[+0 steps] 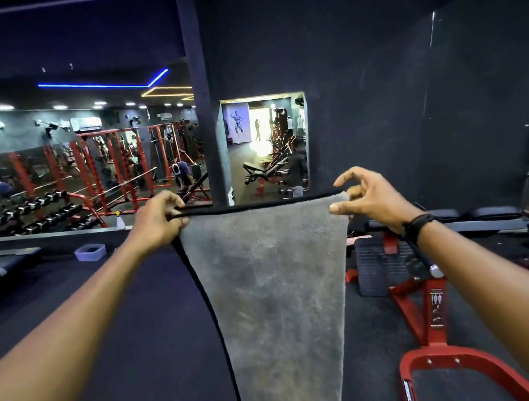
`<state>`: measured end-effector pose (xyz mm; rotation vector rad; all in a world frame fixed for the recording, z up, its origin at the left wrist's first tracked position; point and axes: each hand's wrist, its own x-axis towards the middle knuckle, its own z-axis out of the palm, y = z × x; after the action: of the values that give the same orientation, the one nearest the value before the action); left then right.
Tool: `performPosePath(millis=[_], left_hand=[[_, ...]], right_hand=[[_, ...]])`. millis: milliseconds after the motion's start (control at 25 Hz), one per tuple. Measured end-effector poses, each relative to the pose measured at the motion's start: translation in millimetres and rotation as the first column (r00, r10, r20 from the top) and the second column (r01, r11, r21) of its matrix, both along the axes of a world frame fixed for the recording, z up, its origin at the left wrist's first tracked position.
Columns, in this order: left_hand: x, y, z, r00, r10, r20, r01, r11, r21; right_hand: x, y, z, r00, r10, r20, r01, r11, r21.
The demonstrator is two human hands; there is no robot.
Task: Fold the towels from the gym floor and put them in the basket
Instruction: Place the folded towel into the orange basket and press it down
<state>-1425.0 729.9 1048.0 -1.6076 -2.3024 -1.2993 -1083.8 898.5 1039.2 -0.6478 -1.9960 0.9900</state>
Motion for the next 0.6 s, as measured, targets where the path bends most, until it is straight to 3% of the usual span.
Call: performPosePath(millis=[40, 120, 240, 280, 320, 400, 440, 480, 560, 600], left_hand=[[-3, 1, -3, 0.996, -0.083, -0.022, 0.078, 0.981, -0.175], [-4, 2, -13, 0.967, -0.247, 0.053, 0.241, 0.835, -0.494], [4, -1, -26, 0.913, -0.311, 0.263, 0.403, 0.59, -0.7], [9, -2, -23, 0.877, -0.347, 0.332, 0.48, 0.588, -0.651], [11, 0, -18, 0.829, -0.383, 0.408, 0.554, 0.668, -0.497], [21, 3, -4, 0.661, -0.489, 0.57, 0.527, 0.843, 0.111], [28, 7, -1, 0.564, -0.547, 0.619, 0.462, 0.83, 0.313], [36, 9, -5, 0.533, -0.555, 0.638, 0.453, 0.824, 0.339], [52, 14, -41, 0.643, -0.453, 0.617, 0.5, 0.859, 0.109], [52, 17, -62, 0.692, -0.394, 0.605, 0.492, 0.87, 0.003]], right_hand=[[1, 2, -6, 0.997, -0.002, 0.082, 0.004, 1.0, -0.021], [4, 5, -20, 0.959, 0.055, 0.277, -0.032, 0.996, -0.088], [14, -3, -26, 0.847, 0.234, 0.477, -0.094, 0.949, -0.3], [19, -5, -19, 0.835, 0.275, 0.476, -0.116, 0.935, -0.336], [23, -4, -9, 0.867, 0.282, 0.411, -0.135, 0.926, -0.351], [30, 2, 14, 0.963, 0.261, 0.068, -0.22, 0.907, -0.359], [29, 4, 22, 0.964, 0.256, -0.071, -0.264, 0.89, -0.372], [26, 2, 19, 0.962, 0.265, -0.065, -0.269, 0.885, -0.381], [11, -5, -14, 0.965, 0.212, 0.152, -0.144, 0.92, -0.366], [8, -7, -33, 0.971, 0.152, 0.184, -0.079, 0.932, -0.353]])
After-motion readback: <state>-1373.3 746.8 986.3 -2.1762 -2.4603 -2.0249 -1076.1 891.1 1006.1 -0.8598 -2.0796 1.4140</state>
